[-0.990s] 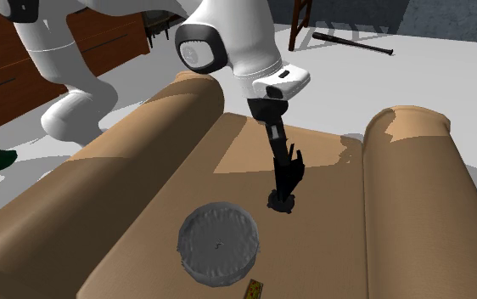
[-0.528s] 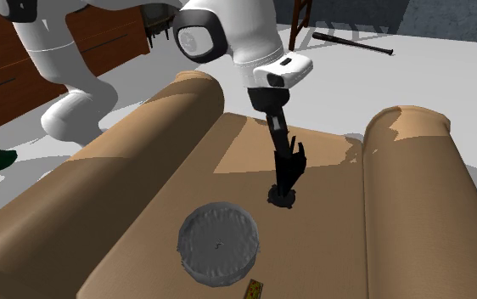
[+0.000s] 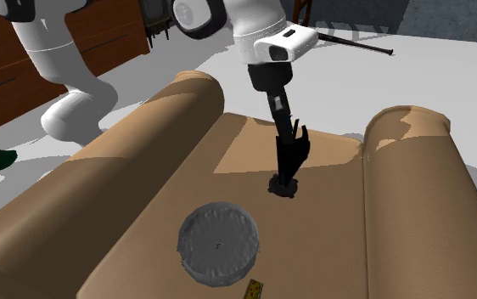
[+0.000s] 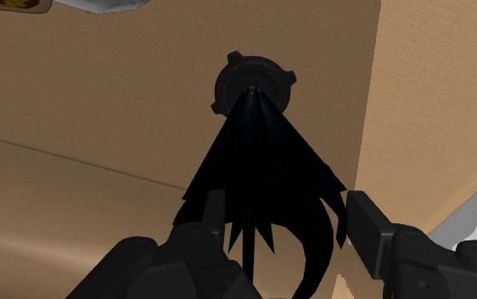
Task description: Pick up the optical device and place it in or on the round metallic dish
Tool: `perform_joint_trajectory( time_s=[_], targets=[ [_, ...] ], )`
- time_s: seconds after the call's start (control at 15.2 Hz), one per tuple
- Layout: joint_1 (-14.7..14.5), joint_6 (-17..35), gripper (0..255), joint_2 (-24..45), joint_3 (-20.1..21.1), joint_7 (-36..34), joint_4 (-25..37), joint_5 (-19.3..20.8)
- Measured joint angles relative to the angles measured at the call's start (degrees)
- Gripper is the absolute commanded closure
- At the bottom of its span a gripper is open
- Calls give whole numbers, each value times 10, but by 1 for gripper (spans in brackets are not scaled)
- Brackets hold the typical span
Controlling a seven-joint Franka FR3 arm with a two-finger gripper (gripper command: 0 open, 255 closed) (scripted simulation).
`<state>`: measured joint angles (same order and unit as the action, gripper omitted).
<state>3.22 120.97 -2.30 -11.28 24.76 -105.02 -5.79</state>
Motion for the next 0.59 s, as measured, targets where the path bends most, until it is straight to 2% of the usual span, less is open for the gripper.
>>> perform_joint_trajectory(
  time_s=[0.59],
  targets=[
    [1, -70, 255, 6, -1, -5, 76, 2]
  ],
)
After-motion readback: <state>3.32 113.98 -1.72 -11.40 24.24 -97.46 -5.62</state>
